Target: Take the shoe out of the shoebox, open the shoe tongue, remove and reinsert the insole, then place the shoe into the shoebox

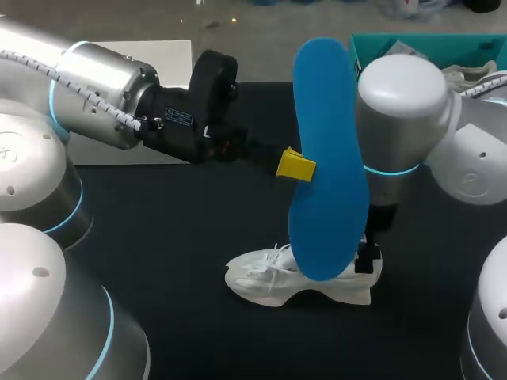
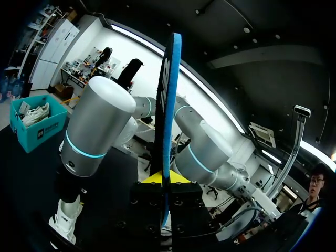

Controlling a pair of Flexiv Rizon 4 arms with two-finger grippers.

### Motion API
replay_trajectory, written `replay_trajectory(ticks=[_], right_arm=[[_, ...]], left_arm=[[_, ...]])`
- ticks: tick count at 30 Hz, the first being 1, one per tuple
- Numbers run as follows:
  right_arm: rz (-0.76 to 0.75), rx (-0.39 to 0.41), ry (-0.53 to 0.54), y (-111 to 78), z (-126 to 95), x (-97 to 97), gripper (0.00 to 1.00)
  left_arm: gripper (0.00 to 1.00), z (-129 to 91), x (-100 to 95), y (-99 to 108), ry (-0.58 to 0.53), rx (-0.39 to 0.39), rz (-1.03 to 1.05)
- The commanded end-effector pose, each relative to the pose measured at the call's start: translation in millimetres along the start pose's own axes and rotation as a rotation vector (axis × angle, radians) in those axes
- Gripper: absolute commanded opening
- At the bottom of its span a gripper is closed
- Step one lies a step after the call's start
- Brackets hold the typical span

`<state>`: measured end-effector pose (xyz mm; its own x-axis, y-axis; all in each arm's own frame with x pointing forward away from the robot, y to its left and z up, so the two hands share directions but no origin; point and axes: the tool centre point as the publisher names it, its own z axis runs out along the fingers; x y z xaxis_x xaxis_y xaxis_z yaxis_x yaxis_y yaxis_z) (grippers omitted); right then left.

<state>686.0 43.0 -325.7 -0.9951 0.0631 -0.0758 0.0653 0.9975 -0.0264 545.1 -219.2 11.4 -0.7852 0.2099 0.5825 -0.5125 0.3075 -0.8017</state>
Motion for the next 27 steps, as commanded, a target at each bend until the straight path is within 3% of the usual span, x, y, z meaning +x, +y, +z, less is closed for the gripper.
replay_trajectory(ticks=[1,13,19,21,27], right_arm=[[-0.009,0.002,-0.002,13.3,9,-12.1,1.0],[-0.033,0.001,-0.004,44.2,44,-33.9,1.0],[-0.029,-0.004,0.012,51.9,54,-33.2,0.75],[-0.026,-0.002,0.019,52.6,58,-33.6,0.47],[-0.021,0.001,0.027,49.1,58,-28.4,0.26]], left_arm=[[0.0,1,-0.9,-2,0.001,-0.004,-0.001],[0.0,1,-0.9,-2,0.001,-0.004,-0.001],[0.0,1,-0.9,-2,0.001,-0.004,-0.001],[0.0,1,-0.9,-2,0.001,-0.004,-0.001],[0.0,1,-0.9,-2,0.001,-0.004,-0.001]])
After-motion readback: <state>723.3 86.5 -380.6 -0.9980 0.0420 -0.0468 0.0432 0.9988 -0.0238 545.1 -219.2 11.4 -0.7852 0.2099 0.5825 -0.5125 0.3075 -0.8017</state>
